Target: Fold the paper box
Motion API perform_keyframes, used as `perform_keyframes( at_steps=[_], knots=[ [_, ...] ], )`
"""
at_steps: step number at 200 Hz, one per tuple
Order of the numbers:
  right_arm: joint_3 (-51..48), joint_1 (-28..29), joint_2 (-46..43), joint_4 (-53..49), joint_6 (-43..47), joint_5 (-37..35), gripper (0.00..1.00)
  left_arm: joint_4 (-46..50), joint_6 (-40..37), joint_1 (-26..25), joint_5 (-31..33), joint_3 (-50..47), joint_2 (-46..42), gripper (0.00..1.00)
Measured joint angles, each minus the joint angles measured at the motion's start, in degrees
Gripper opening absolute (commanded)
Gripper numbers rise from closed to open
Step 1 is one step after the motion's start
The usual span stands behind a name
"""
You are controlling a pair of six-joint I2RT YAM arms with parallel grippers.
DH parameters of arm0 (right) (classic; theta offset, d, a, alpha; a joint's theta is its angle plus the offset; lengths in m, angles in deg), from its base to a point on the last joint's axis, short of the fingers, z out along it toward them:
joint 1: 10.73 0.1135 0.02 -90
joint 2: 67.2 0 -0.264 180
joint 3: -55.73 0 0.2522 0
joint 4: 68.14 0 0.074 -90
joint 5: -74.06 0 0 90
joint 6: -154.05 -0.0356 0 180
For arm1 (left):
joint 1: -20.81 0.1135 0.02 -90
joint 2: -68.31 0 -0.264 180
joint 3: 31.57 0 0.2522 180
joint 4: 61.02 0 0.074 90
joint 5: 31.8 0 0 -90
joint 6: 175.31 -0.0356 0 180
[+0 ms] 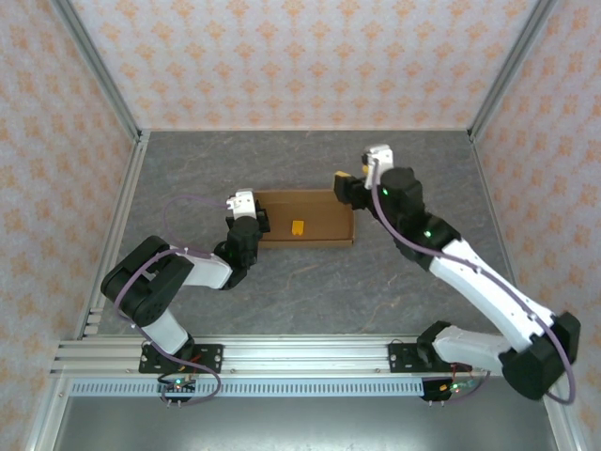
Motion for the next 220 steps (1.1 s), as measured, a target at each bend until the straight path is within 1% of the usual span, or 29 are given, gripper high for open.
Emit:
perform_keyframes(
  at_steps=[21,46,59,76,109,126,152,168,176,206,220],
  knots=[
    [5.8,0.0,6.7,-5.3,5.0,6.7,0.72,0.0,-0.1,0.0,0.0,0.0,0.0,0.04],
    [11.9,-0.9,11.6,-14.3,12.4,14.8,0.75,0.1,-0.2,0.0,0.0,0.0,0.0,0.04],
    [16.2,-1.4,14.3,-18.9,16.9,17.9,0.76,0.1,-0.2,0.0,0.0,0.0,0.0,0.05],
    [20.1,-1.7,16.8,-22.8,22.8,20.2,0.76,0.1,-0.2,0.0,0.0,0.0,0.0,0.04],
    [25.5,-1.8,21.0,-30.5,32.1,22.3,0.75,0.1,-0.2,0.0,0.0,0.1,0.0,0.04],
    [28.0,-1.8,23.2,-33.8,35.4,22.7,0.74,0.2,-0.2,0.0,0.0,0.1,0.0,0.04],
    [29.6,-1.8,25.7,-36.1,38.8,22.9,0.72,0.3,-0.2,0.0,0.0,0.1,0.0,0.04],
    [30.2,-1.8,27.2,-37.1,40.0,22.8,0.68,0.3,-0.2,0.0,0.0,0.1,0.0,0.04],
    [30.4,-1.7,28.0,-37.4,40.7,22.6,0.65,0.4,-0.2,0.0,0.0,0.1,0.0,0.04],
    [30.6,-0.7,30.3,-37.6,42.2,20.5,0.57,0.6,-0.2,0.0,0.0,0.1,0.0,0.05],
    [30.5,-0.3,30.5,-37.6,42.7,19.4,0.54,0.6,-0.2,0.0,0.1,0.2,0.0,0.09]
  ],
)
